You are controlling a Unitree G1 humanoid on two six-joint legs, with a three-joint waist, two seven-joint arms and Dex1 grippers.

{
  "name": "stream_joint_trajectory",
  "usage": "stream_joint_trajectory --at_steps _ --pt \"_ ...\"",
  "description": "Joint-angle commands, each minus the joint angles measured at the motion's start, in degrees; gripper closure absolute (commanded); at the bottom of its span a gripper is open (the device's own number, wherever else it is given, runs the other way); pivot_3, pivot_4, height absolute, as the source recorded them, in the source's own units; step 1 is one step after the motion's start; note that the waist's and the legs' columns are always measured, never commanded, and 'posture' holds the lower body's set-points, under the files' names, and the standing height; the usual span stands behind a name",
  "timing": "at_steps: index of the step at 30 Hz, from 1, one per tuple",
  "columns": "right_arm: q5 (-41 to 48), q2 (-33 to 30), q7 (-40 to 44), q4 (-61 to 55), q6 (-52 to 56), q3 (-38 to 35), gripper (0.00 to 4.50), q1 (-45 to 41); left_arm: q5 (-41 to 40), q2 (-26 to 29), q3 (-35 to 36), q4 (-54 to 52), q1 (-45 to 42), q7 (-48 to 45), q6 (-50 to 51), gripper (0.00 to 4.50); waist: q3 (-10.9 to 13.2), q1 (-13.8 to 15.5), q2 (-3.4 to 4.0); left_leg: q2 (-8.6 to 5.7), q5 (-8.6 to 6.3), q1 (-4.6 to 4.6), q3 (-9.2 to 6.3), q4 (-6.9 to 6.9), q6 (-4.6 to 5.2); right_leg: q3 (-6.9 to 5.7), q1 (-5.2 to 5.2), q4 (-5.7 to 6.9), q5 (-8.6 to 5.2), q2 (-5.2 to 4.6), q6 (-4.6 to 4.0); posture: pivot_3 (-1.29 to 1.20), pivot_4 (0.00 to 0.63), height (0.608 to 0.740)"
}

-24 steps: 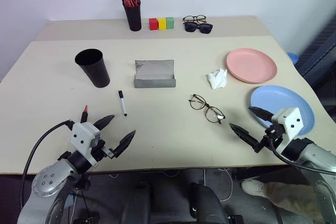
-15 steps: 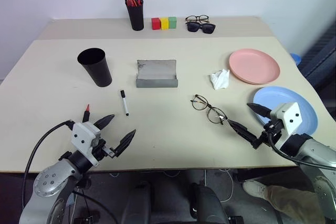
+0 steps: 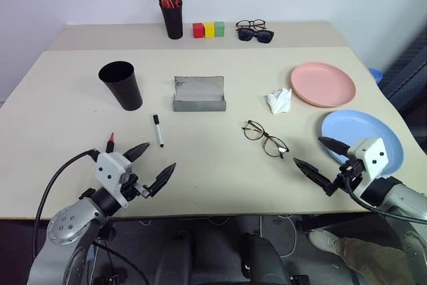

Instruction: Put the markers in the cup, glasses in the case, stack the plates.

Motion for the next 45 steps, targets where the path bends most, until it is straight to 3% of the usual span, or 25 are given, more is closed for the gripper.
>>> stream_joint_trajectory --at_steps 1,8,11,19,24,30,38,42,45 --pt "-0.6 0.8 0.6 0.5 -3.3 -1.1 0.08 0.8 0.7 0.2 0.0 -0.2 -0.8 0.3 -1.0 0.00 0.0 0.0 0.00 0.00 0.00 0.00 0.00 0.00 0.00 0.00 0.00 0.01 0.00 0.00 0.00 0.00 0.150 0.740" --pt "-1.6 1.4 1.7 3.8 -7.6 -1.2 0.08 1.7 1.1 -0.9 -0.7 -0.1 -1.9 2.3 0.4 0.00 0.0 0.0 -0.01 0.00 0.01 0.03 0.00 0.00 0.01 0.00 0.00 0.08 0.00 0.00 0.01 0.00 0.150 0.740" --pt "-0.9 1.0 3.5 4.7 -8.2 0.9 0.08 -0.9 0.6 -1.6 -0.4 -0.3 -5.0 7.0 6.6 0.00 0.0 0.0 -0.01 0.00 0.01 0.05 0.00 0.03 0.01 0.00 0.00 0.15 0.00 0.00 0.01 0.00 0.150 0.740" --pt "1.8 -0.4 13.5 8.8 -6.7 11.6 0.08 -18.6 5.0 -9.0 2.1 5.0 -23.6 29.9 25.4 0.00 0.1 0.0 -0.23 -0.01 0.03 0.44 -0.04 0.17 0.04 0.04 0.23 0.72 0.11 0.02 0.21 0.00 0.150 0.740" --pt "1.3 -0.1 19.1 13.6 -8.2 15.8 0.08 -25.2 3.3 -14.7 5.7 8.0 -34.1 39.7 40.3 0.00 0.2 0.1 -0.58 -0.03 0.04 0.51 -0.10 0.04 0.05 0.03 0.30 0.74 0.18 0.06 0.23 0.00 0.150 0.740" --pt "-0.4 0.5 21.4 17.1 -10.9 17.9 0.08 -27.9 5.9 -17.5 5.9 14.2 -43.3 45.6 50.3 0.00 0.2 0.0 -0.66 -0.05 0.04 0.56 -0.10 0.07 0.05 0.03 0.33 0.77 0.26 0.06 0.23 0.00 0.150 0.740" --pt "-0.5 1.0 19.9 15.0 -11.0 18.0 0.08 -26.1 9.1 -19.9 7.1 28.5 -53.8 49.7 56.2 0.00 0.2 0.0 -0.70 -0.05 0.04 0.62 -0.10 0.04 0.04 0.04 0.37 0.76 0.26 0.07 0.24 0.00 0.150 0.740" --pt "-0.3 0.7 18.9 13.8 -10.4 17.5 0.00 -25.5 10.8 -20.7 8.4 35.9 -57.5 51.5 58.2 1.26 0.2 0.0 -0.70 -0.05 0.05 0.66 -0.10 0.04 0.03 0.04 0.40 0.77 0.27 0.07 0.25 0.00 0.150 0.740" --pt "-0.1 0.3 18.5 13.8 -10.0 17.0 0.00 -25.7 11.1 -20.6 9.4 36.7 -58.2 51.1 60.1 2.78 0.2 0.0 -0.68 -0.05 0.04 0.85 -0.10 0.02 0.02 0.03 0.60 0.74 0.15 0.06 0.42 0.00 0.150 0.740"
